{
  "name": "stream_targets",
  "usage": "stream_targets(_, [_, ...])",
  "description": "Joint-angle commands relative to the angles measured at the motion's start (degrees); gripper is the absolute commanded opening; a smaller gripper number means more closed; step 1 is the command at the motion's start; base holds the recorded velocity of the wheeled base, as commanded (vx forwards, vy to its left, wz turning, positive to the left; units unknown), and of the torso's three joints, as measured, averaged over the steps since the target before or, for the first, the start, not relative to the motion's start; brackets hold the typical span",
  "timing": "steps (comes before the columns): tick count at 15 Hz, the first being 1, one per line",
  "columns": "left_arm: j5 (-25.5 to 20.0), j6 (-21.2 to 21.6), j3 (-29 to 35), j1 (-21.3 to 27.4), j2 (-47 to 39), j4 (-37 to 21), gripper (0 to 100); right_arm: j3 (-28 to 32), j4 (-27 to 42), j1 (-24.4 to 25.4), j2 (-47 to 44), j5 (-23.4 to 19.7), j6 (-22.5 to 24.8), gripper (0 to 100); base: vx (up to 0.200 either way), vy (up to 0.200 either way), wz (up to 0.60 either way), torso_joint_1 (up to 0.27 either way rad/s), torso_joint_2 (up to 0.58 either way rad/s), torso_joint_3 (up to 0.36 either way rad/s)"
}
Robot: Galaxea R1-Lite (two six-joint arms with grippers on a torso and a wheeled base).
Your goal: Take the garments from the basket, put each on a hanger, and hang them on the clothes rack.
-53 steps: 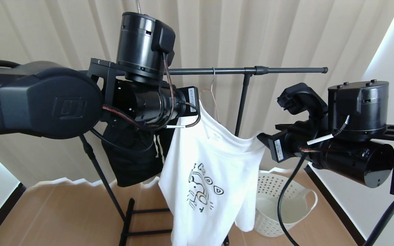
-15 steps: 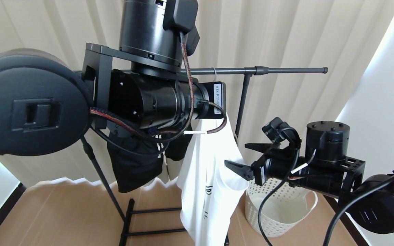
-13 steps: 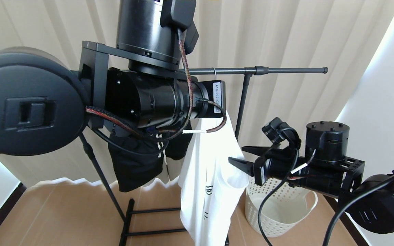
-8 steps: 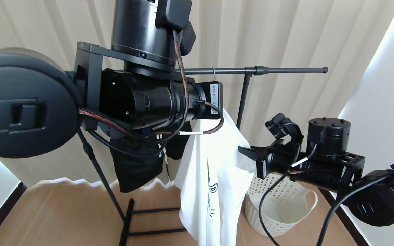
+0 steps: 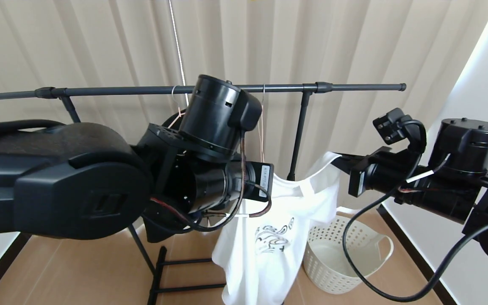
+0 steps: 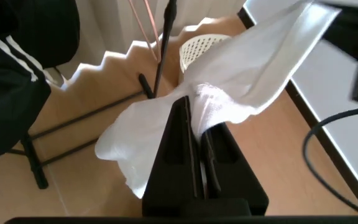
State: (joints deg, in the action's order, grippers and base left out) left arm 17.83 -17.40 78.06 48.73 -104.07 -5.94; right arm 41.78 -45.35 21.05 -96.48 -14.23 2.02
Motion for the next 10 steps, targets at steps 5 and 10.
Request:
stream_targets(5, [0.0, 0.3, 0.0, 0.9, -3.1, 0.1, 100, -0.6, 3.3, -5.8, 9.2, 0.0, 6.4, 0, 0.000, 0.000, 0.00, 0.000, 0.00, 0.000])
stream_targets(10, [0.4, 0.3, 4.0, 0.1, -5.0, 0.0, 100, 0.1, 4.3, -7.5, 9.9, 0.0, 6.7, 0, 0.000, 0.000, 0.00, 0.000, 0.00, 0.000])
